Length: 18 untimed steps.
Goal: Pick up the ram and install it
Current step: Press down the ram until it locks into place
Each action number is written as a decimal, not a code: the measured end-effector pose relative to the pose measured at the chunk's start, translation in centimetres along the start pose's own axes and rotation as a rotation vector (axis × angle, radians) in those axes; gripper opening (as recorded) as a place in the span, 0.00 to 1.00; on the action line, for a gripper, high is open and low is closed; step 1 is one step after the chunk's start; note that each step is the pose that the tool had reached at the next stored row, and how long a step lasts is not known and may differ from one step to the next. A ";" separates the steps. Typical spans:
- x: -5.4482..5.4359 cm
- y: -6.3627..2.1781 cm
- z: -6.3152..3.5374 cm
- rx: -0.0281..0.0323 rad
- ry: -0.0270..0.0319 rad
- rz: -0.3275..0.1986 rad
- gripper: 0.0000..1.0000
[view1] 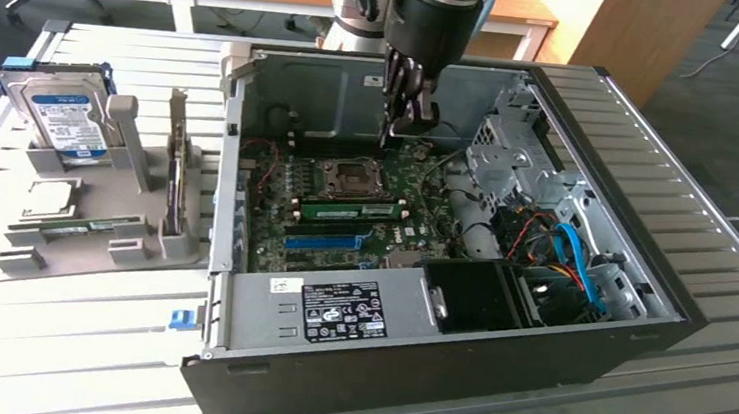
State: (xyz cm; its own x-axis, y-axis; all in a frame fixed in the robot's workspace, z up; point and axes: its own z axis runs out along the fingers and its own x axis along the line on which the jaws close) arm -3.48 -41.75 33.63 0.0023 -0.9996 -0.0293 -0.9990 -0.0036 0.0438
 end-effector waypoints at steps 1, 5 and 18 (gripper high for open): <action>0.0 0.00 0.00 0.0000 -0.0001 0.000 0.19; 0.0 0.00 0.00 0.0000 -0.0001 0.000 0.18; 0.0 -0.21 -0.01 -0.0001 0.0001 0.000 0.11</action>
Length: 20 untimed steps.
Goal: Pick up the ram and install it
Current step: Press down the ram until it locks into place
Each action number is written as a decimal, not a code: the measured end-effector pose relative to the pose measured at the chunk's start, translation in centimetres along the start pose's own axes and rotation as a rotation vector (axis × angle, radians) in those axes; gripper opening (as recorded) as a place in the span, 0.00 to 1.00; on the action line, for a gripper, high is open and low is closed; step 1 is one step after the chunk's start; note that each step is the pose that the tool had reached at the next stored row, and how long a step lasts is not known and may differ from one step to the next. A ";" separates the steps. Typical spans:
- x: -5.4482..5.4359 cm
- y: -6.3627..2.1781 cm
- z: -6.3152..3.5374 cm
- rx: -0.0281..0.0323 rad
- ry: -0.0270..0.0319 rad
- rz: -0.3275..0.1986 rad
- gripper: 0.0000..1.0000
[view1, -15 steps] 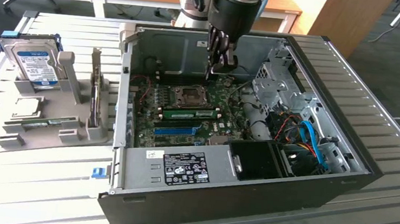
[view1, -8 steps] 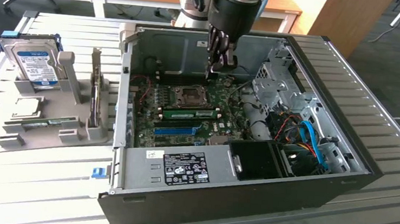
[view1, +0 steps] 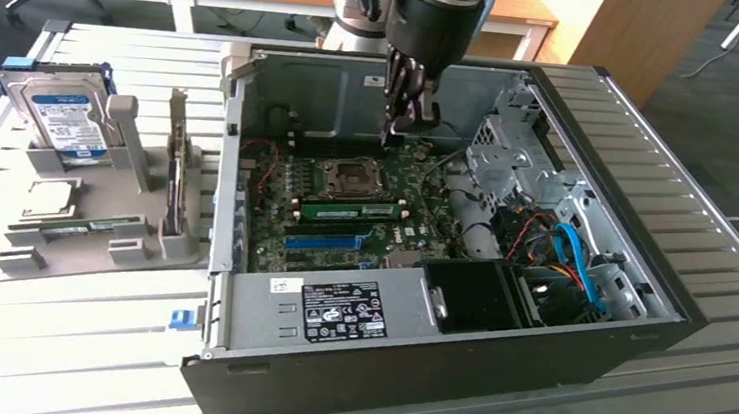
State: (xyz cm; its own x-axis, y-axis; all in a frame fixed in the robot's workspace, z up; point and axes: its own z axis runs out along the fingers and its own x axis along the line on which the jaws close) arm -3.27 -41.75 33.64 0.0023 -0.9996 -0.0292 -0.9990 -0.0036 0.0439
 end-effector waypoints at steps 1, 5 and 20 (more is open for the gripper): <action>0.0 -0.18 -0.01 0.0000 0.0000 0.000 0.11; 0.0 -1.03 -0.04 -0.0001 0.0000 0.000 0.11; 0.0 -2.63 0.14 -0.0005 -0.0001 0.000 0.11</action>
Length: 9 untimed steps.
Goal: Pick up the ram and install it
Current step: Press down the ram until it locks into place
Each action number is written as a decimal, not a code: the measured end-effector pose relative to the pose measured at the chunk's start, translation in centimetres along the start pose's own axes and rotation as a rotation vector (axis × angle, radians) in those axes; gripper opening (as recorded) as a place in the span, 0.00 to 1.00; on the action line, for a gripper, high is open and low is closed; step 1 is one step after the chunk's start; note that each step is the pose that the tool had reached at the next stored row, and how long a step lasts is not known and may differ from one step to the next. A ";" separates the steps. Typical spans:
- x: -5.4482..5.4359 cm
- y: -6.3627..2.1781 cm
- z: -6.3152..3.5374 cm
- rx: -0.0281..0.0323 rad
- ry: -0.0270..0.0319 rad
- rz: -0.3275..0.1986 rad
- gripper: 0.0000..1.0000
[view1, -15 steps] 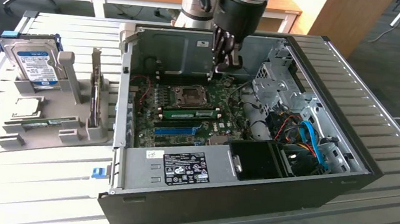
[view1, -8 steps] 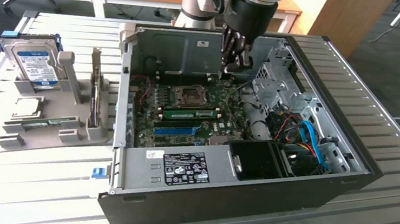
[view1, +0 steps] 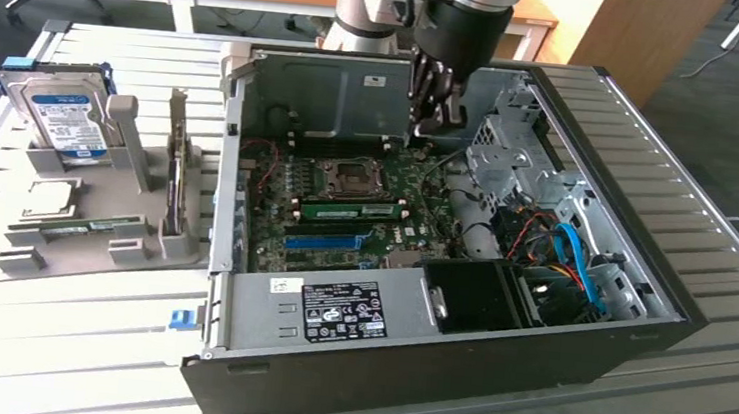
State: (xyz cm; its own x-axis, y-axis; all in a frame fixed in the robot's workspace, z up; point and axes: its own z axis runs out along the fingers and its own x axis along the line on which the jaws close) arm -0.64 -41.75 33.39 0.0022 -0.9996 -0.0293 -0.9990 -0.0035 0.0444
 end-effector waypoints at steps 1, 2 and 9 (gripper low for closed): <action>0.0 -0.01 0.17 0.0003 0.0001 0.000 0.11; 0.0 -0.02 0.35 0.0005 0.0001 0.000 0.11; 0.1 -0.07 1.62 0.0018 0.0000 0.000 0.11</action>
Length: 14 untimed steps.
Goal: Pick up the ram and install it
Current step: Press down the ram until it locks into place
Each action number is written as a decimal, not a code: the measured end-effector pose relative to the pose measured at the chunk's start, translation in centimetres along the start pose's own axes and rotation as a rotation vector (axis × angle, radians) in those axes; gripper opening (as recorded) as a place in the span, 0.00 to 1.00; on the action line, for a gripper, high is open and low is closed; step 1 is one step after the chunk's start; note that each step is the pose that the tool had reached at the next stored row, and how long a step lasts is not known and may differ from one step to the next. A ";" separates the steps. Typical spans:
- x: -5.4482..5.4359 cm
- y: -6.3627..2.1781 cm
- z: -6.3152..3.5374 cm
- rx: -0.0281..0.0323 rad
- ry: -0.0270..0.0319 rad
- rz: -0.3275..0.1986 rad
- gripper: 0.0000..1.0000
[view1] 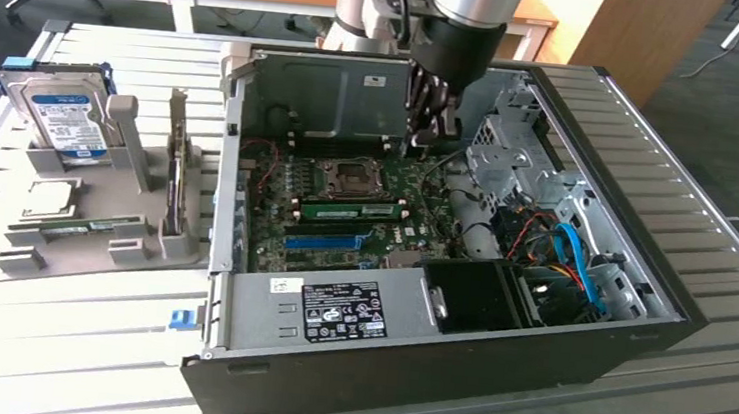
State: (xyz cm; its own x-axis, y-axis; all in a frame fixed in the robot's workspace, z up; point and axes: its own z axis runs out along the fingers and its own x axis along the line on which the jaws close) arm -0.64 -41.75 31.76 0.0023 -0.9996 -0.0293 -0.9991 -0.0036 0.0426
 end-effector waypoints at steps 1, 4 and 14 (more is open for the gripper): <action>0.0 -0.01 0.17 0.0001 0.0001 0.000 0.11; 0.0 -0.03 0.74 0.0004 0.0000 0.000 0.11; 0.1 -0.11 2.55 0.0011 0.0000 0.000 0.11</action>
State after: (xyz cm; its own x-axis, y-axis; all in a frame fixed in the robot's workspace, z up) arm -0.64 -41.75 29.21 0.0023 -0.9996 -0.0294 -0.9991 -0.0036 0.0415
